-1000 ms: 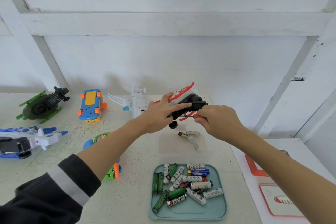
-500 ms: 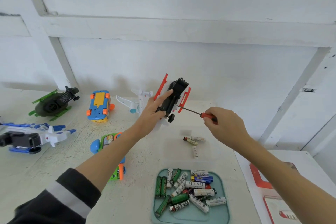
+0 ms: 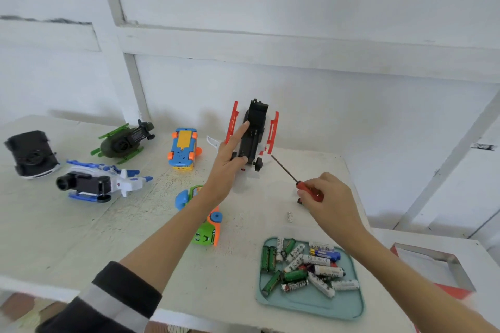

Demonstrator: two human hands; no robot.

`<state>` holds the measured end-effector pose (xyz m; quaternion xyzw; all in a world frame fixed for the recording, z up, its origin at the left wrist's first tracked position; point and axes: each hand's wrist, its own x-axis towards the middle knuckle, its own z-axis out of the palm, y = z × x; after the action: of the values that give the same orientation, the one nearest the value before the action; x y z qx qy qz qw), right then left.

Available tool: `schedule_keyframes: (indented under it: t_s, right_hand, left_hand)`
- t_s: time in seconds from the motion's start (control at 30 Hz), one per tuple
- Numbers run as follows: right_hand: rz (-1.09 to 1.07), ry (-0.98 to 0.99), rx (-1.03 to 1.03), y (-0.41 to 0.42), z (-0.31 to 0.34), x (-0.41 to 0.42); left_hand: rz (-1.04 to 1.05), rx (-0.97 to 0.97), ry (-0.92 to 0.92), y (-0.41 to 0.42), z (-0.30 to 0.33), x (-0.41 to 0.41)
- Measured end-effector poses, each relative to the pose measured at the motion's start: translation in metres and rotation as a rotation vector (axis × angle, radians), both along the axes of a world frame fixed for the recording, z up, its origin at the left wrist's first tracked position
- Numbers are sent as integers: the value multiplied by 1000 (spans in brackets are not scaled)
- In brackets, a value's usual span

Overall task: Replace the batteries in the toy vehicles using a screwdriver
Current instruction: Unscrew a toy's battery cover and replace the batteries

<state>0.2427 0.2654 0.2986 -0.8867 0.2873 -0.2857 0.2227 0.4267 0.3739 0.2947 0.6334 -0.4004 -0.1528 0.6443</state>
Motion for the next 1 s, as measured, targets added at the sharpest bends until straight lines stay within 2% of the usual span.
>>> schedule_keyframes:
  t_s: [0.37,0.67,1.0]
  right_hand:
    - [-43,118,141,95,-40,6]
    - [-61,158,154,112,-59,27]
    - [68,293,90,118,-79,43]
  left_hand:
    - [-56,9,35,73,2,-21]
    - [-71,-14,13,73,7,-32]
    - [-96,16,20,81,1,-36]
